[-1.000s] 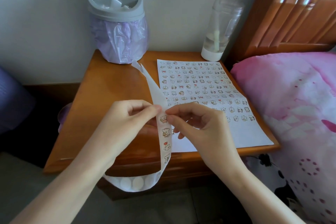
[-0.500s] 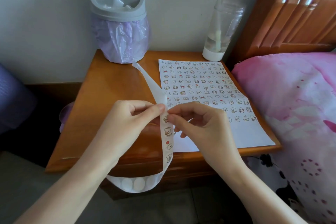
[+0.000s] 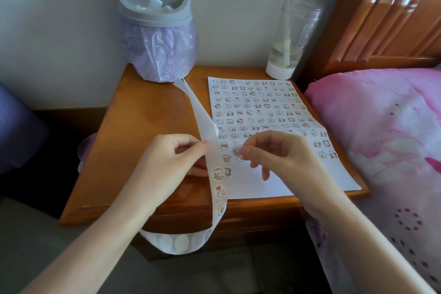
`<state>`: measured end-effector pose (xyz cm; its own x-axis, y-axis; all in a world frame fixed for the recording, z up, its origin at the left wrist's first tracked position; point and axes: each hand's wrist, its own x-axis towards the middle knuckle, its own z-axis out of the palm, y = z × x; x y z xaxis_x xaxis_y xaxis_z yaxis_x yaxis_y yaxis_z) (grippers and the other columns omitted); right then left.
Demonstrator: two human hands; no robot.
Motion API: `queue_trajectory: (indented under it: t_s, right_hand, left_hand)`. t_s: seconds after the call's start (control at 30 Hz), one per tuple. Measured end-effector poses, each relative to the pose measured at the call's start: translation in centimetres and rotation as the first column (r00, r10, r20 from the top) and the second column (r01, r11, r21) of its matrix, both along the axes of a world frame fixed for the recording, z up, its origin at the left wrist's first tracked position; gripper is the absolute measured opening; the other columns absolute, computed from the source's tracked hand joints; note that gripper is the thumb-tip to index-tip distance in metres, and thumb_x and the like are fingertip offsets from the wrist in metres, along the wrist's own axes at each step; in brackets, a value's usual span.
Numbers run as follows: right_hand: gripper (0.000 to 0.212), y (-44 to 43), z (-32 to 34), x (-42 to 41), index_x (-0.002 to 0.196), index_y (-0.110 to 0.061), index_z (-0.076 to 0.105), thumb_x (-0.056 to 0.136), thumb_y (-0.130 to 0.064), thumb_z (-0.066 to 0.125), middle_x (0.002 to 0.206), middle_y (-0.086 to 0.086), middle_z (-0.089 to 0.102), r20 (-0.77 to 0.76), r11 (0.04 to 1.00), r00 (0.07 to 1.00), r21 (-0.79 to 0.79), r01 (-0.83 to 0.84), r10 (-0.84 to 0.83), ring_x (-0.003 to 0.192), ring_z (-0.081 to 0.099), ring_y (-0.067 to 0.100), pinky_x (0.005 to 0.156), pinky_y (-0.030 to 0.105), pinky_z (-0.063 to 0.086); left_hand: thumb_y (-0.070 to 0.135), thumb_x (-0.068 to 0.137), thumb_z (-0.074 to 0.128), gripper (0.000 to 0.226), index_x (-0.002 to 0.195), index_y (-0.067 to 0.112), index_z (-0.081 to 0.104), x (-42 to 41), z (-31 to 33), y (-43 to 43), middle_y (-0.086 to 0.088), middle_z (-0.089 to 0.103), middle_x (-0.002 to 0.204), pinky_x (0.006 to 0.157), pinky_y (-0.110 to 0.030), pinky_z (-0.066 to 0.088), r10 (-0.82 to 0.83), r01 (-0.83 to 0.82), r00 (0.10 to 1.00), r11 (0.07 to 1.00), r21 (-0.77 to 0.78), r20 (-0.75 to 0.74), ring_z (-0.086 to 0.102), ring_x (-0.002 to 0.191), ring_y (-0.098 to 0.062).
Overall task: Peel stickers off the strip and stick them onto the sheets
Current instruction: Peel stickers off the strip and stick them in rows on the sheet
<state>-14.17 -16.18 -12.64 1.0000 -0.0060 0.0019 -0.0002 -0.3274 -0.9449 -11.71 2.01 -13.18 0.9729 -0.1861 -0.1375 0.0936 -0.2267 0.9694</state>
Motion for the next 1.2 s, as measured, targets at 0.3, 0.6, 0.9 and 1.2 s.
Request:
queue_trajectory:
  t_s: [0.3, 0.6, 0.9, 1.2]
  right_hand:
    - [0.003, -1.0, -1.0, 0.5, 0.075, -0.017, 0.073, 0.078, -0.017, 0.074, 0.07, 0.001, 0.073, -0.145, 0.992, 0.989, -0.121, 0.017, -0.034, 0.058, 0.061, 0.006, 0.054, 0.014, 0.047]
    - [0.004, -0.6, -1.5, 0.5, 0.074, -0.019, 0.073, 0.076, -0.019, 0.076, 0.069, -0.001, 0.073, -0.095, 0.975, 0.995, -0.222, 0.011, -0.033, 0.058, 0.062, 0.003, 0.055, 0.011, 0.047]
    - [0.003, -0.5, -1.8, 0.5, 0.074, -0.018, 0.073, 0.078, -0.019, 0.074, 0.071, 0.001, 0.072, -0.054, 0.963, 0.998, -0.27, 0.014, -0.03, 0.06, 0.061, 0.006, 0.057, 0.015, 0.048]
    - [0.003, -0.5, -1.9, 0.5, 0.075, -0.018, 0.073, 0.078, -0.017, 0.074, 0.071, 0.0, 0.071, -0.031, 0.962, 0.999, -0.272, 0.007, -0.016, 0.063, 0.062, 0.008, 0.059, 0.018, 0.049]
  left_hand:
    - [0.022, 0.091, 0.056, 0.02, 0.083, 0.016, 0.073, 0.1, -0.7, -0.1, 0.01, 0.075, 0.082, 0.059, -0.009, 0.053, -0.047, 0.047, 0.999, 0.995, 0.091, -0.012, 0.071, 0.071, -0.005]
    - [0.027, 0.091, 0.055, 0.019, 0.087, 0.018, 0.072, 0.1, -0.7, 0.0, 0.012, 0.074, 0.087, 0.058, -0.008, 0.053, -0.066, 0.068, 0.998, 0.988, 0.138, -0.022, 0.071, 0.071, -0.003]
    - [0.028, 0.091, 0.055, 0.018, 0.085, 0.022, 0.071, 0.2, -0.9, 0.0, 0.015, 0.073, 0.088, 0.062, -0.01, 0.054, -0.068, 0.07, 0.998, 0.984, 0.165, -0.016, 0.07, 0.071, -0.001]
    - [0.03, 0.09, 0.056, 0.018, 0.086, 0.022, 0.071, 0.3, -1.1, 0.0, 0.015, 0.073, 0.089, 0.061, -0.01, 0.054, -0.073, 0.073, 0.997, 0.98, 0.183, -0.009, 0.07, 0.071, -0.001]
